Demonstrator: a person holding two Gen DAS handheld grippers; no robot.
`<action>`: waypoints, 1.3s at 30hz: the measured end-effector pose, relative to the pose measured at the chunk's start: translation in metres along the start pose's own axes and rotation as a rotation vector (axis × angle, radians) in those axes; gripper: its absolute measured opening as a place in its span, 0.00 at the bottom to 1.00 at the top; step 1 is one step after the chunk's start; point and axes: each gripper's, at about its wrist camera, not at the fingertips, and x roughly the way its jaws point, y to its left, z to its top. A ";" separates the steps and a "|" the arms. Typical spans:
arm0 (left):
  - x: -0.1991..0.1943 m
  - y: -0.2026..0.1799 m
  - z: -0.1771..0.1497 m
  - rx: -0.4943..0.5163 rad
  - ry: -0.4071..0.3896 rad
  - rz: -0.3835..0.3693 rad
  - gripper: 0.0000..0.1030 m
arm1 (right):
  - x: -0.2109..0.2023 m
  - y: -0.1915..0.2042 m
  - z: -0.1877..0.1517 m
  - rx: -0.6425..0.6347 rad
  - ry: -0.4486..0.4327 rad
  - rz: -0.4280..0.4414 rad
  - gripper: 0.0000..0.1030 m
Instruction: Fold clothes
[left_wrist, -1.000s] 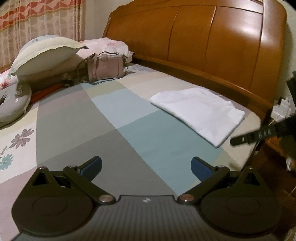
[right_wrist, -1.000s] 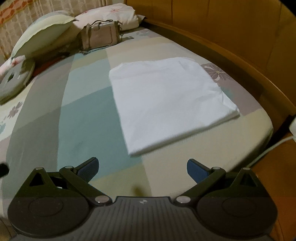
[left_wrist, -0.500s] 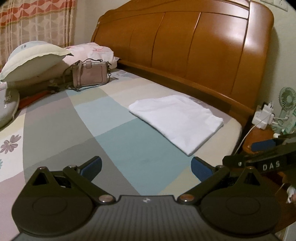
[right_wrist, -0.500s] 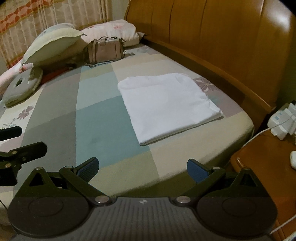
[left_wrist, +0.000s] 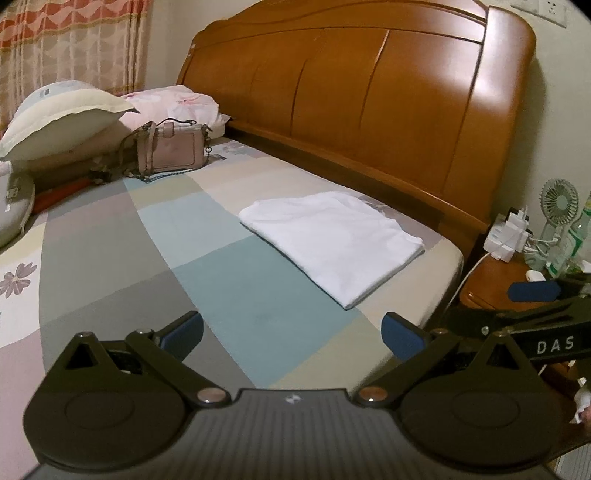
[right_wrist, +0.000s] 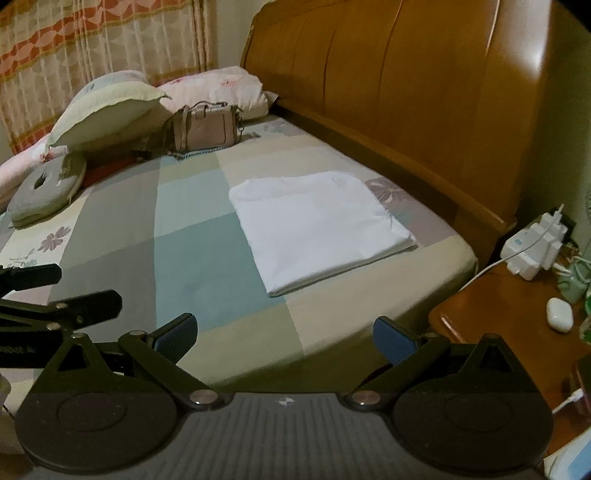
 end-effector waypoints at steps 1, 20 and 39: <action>-0.001 -0.001 0.000 0.001 0.000 -0.004 0.99 | -0.003 0.001 0.000 -0.003 -0.008 -0.004 1.00; -0.002 -0.005 0.007 -0.004 0.015 0.011 0.99 | -0.030 0.006 0.000 -0.017 -0.065 -0.039 1.00; 0.010 -0.005 0.011 0.002 0.031 0.002 0.99 | -0.023 0.007 0.004 -0.016 -0.057 -0.030 1.00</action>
